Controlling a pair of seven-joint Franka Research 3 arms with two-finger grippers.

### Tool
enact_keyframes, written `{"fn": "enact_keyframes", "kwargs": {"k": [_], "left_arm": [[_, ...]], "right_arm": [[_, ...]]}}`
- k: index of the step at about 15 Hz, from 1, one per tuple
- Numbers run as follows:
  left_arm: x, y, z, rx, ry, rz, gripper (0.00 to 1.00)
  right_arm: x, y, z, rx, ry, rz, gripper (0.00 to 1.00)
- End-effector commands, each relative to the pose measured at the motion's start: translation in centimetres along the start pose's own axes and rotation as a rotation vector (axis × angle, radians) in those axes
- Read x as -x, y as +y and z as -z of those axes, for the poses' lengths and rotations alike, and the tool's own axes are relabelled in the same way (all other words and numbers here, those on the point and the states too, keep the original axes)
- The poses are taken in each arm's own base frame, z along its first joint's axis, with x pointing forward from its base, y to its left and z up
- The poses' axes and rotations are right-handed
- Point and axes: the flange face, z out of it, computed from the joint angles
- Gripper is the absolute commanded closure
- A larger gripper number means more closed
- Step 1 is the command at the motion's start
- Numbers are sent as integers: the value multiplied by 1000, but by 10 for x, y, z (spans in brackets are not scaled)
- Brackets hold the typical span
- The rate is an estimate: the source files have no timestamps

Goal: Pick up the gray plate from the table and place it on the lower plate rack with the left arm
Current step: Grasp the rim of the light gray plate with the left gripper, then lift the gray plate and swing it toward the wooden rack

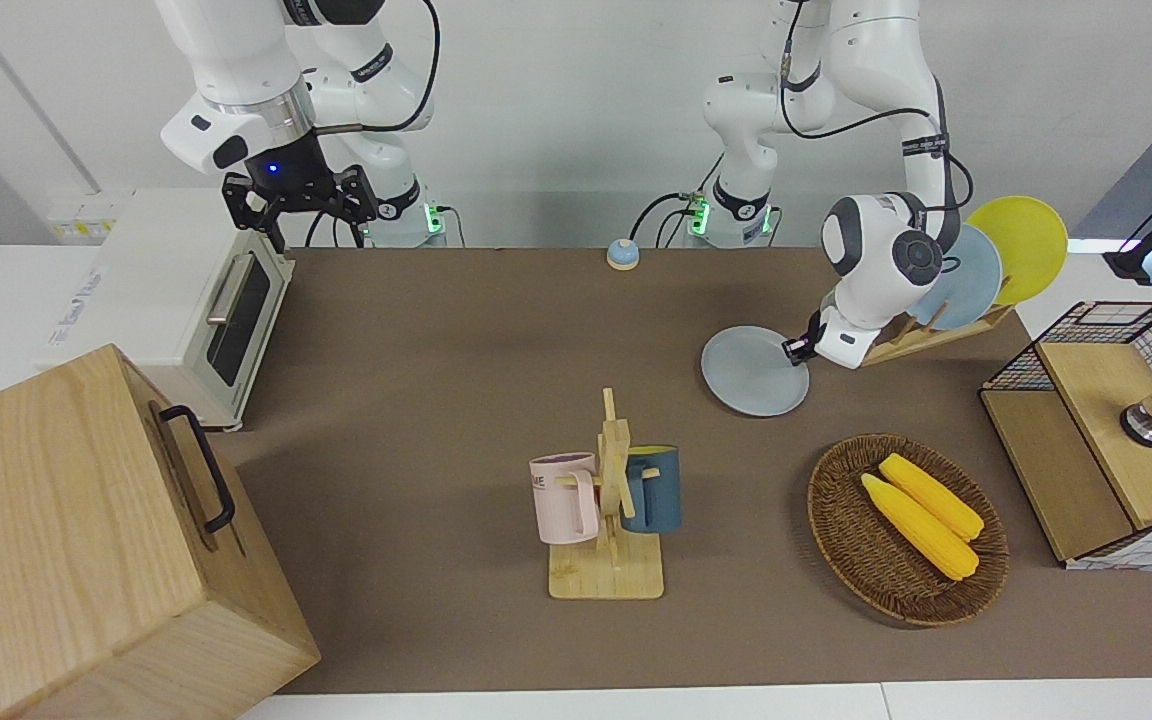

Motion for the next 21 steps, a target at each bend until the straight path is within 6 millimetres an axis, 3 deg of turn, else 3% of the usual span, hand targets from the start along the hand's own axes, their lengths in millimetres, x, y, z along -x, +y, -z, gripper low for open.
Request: {"fn": "enact_keyframes", "kwargs": {"k": [1, 5, 8, 14, 17, 21], "left_arm": [[-6, -2, 16, 5, 9, 17, 1000], [-7, -7, 40, -22, -18, 12, 1000], [-13, -18, 69, -53, -22, 13, 1000], [-7, -24, 114, -162, -42, 2, 1000], [-4, -38, 142, -296, -60, 16, 1000], [9, -44, 153, -485, -102, -1, 1000]], "right_arm": [[2, 1, 4, 2, -4, -14, 17], [2, 1, 4, 1, -2, -14, 17], [2, 1, 4, 2, -4, -14, 17], [2, 1, 4, 2, -2, -14, 17], [2, 1, 4, 2, -4, -14, 17], [2, 1, 4, 2, -2, -14, 17]]}}
